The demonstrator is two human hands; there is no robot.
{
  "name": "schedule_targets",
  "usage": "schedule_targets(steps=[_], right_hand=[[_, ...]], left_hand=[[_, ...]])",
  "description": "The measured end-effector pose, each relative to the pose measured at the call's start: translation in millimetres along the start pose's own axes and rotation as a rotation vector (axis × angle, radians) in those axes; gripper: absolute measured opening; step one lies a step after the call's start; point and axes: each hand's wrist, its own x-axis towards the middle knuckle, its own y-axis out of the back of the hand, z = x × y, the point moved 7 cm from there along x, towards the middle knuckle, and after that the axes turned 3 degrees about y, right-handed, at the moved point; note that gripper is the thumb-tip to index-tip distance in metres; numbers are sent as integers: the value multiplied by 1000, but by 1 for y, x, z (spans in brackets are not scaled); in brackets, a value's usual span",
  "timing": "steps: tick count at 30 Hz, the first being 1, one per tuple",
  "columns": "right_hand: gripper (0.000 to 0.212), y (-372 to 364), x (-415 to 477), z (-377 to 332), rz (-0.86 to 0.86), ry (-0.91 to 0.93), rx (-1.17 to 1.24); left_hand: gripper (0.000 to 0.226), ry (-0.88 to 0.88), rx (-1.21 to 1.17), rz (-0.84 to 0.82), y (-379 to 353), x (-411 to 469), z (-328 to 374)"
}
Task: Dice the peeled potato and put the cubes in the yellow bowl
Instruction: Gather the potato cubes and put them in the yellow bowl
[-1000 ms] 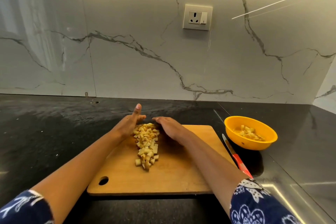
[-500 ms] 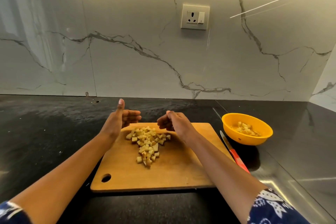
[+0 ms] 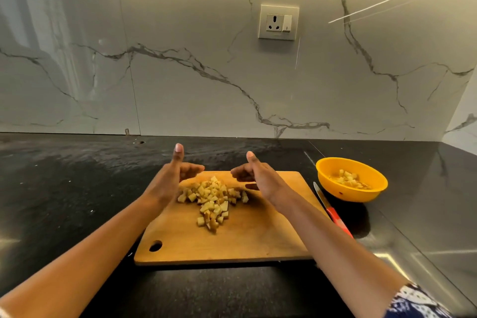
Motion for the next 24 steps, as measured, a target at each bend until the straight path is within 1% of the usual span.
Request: schedule_targets(steps=[3,6,8,9,12,14,18,22,24], right_hand=[[71,-12,-3,0,70,-55,-92],[78,-38,-15,-8,132,-47,-132],[79,-53,-20,-14,185,-23,-107],[77,-58,-22,-15,219,-29,-66],[77,-60,-20,-10,349,-97,111],[76,-59,-17,-4,394,-139,221],[79,-56,-13,2,426,-183,345],[75,-61,-9,4,404,-239,368],[77,-64,-8,5,387,-261,406]], left_hand=[[94,65,178,-1,-19,-2,-4],[98,97,170,48,-34,-6,-5],[106,98,81,99,-38,-7,-4],[107,108,-2,138,-38,-8,-4],[105,167,-274,262,-38,-12,-11],[100,174,-382,335,-39,-17,-13],[85,206,-539,423,-39,-24,-15],[81,273,-619,442,-42,-31,-15],[79,302,-655,458,-42,-32,-15]])
